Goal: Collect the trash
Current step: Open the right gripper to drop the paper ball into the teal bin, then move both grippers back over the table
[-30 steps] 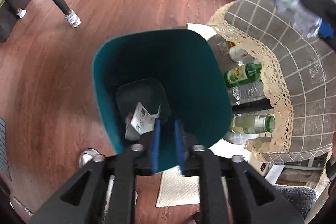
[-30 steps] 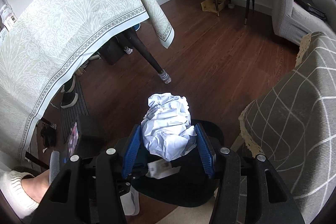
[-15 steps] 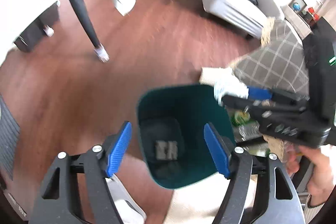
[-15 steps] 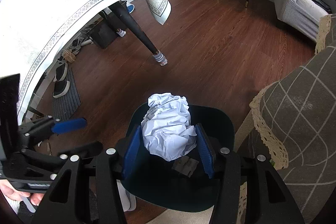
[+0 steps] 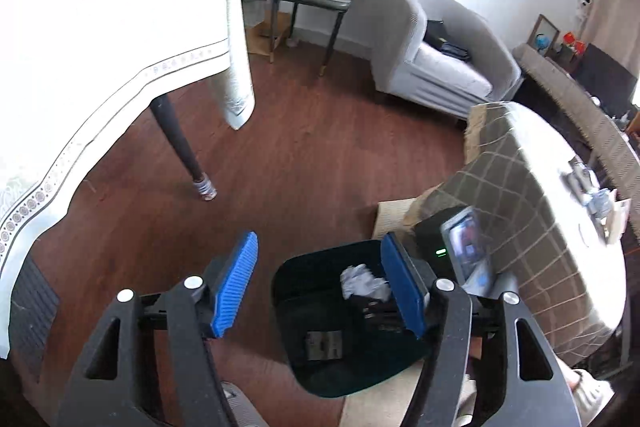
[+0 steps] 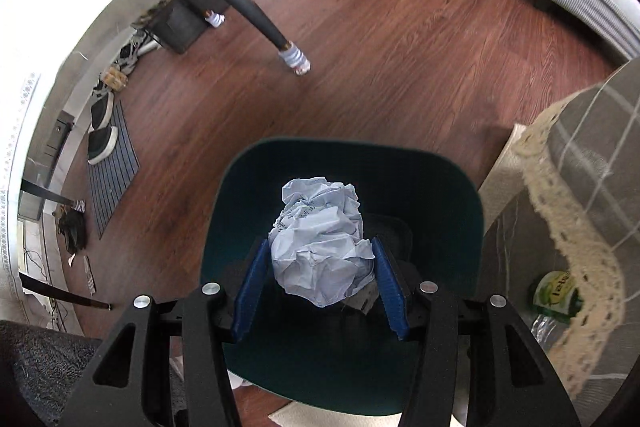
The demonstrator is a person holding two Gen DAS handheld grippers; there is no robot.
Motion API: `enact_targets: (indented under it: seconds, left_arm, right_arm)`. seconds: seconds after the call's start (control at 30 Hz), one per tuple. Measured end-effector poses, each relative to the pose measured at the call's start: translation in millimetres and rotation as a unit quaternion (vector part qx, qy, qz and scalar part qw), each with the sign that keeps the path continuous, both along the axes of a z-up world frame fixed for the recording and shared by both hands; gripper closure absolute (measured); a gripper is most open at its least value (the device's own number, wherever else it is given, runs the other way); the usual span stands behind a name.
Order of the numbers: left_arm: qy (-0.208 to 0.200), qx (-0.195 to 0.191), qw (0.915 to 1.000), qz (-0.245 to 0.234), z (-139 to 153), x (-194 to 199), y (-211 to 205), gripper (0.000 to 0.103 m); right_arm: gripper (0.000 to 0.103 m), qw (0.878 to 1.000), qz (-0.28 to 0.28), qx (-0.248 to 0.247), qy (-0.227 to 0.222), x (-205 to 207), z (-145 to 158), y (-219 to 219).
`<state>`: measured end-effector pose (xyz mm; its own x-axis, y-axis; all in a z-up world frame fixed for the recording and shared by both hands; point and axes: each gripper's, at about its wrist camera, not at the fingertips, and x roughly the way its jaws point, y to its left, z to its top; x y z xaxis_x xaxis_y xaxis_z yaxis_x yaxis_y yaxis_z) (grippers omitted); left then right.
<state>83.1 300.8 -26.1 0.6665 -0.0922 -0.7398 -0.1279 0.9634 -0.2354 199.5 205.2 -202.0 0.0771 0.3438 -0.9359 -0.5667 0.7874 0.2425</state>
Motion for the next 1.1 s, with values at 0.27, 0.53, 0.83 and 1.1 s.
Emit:
enact_targets:
  seconds: [0.27, 0.53, 0.83, 1.1]
  left_arm:
    - [-0.020, 0.004, 0.9996, -0.018, 19, -3, -11, 0.055]
    - [-0.032, 0.000, 0.9993, -0.018, 28, -5, -16, 0.057]
    - [-0.039, 0.007, 0.9992, -0.001, 38, -2, -12, 0.056]
    - [-0.062, 0.044, 0.9971, 0.005, 51, 3, -13, 0.046]
  right_arm:
    - [0.046, 1.000, 0.001, -0.022, 0.006, -2, -16, -1]
    - [0.036, 1.000, 0.000, -0.030, 0.004, -5, -18, -7]
    - [0.035, 1.000, 0.013, 0.000, -0.018, -13, 10, -11]
    - [0.035, 0.995, 0.030, 0.054, -0.080, -27, 66, -20]
